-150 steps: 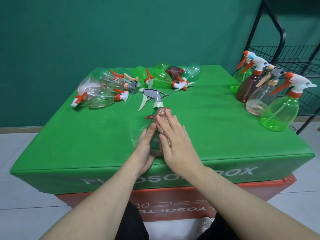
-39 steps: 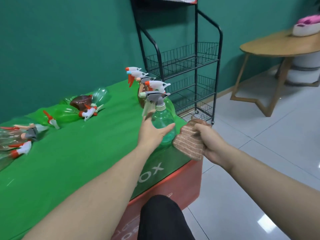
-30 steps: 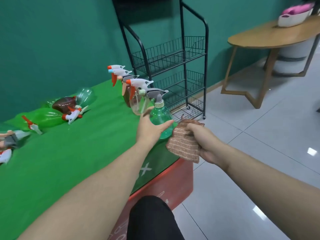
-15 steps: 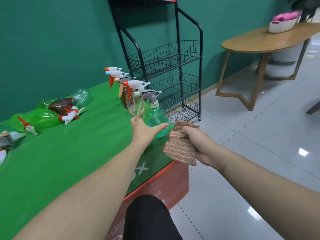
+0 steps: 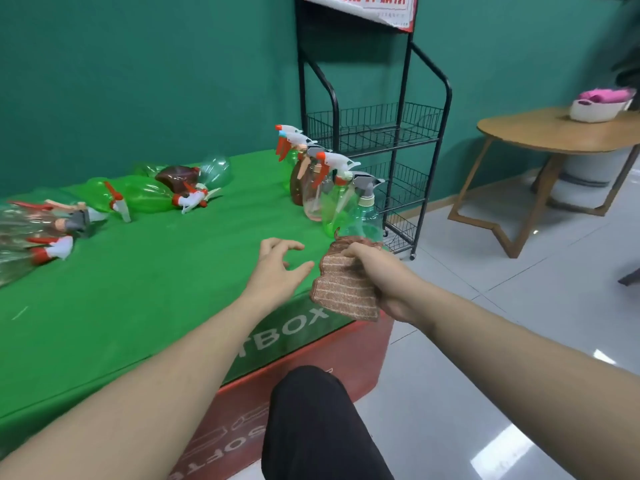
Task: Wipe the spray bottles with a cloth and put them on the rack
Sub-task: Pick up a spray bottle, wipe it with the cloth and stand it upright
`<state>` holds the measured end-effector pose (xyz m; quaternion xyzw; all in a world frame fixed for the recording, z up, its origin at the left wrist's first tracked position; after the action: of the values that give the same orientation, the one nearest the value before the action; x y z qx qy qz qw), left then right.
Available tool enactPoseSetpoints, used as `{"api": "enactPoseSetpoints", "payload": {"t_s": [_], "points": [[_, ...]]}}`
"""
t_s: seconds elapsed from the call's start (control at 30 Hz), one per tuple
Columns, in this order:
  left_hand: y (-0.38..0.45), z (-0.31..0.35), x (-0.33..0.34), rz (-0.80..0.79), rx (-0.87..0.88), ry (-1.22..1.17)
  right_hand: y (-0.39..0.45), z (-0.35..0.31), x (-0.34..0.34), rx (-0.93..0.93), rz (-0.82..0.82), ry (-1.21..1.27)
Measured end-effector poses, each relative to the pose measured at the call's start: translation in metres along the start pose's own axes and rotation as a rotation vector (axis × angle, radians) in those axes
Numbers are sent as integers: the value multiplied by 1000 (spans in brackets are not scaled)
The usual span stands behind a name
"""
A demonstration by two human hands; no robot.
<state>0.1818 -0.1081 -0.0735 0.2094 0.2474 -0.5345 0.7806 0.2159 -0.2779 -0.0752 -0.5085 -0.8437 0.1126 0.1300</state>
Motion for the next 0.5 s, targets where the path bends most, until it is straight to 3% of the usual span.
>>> {"api": "enactPoseSetpoints", "payload": {"t_s": [0.5], "points": [[-50, -132, -170, 155, -114, 55, 48, 18, 163, 5, -203, -223]]}}
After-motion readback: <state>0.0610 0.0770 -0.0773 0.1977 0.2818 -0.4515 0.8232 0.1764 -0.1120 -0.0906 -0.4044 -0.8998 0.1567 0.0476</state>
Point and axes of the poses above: each hand's wrist, its own y-axis towards the middle knuckle, its own x-axis out of the palm, z = x × y, the point moved 10 cm from there along y, towards the middle knuckle, and after that the axes turned 1 degree about -z, right-handed, at the moved point
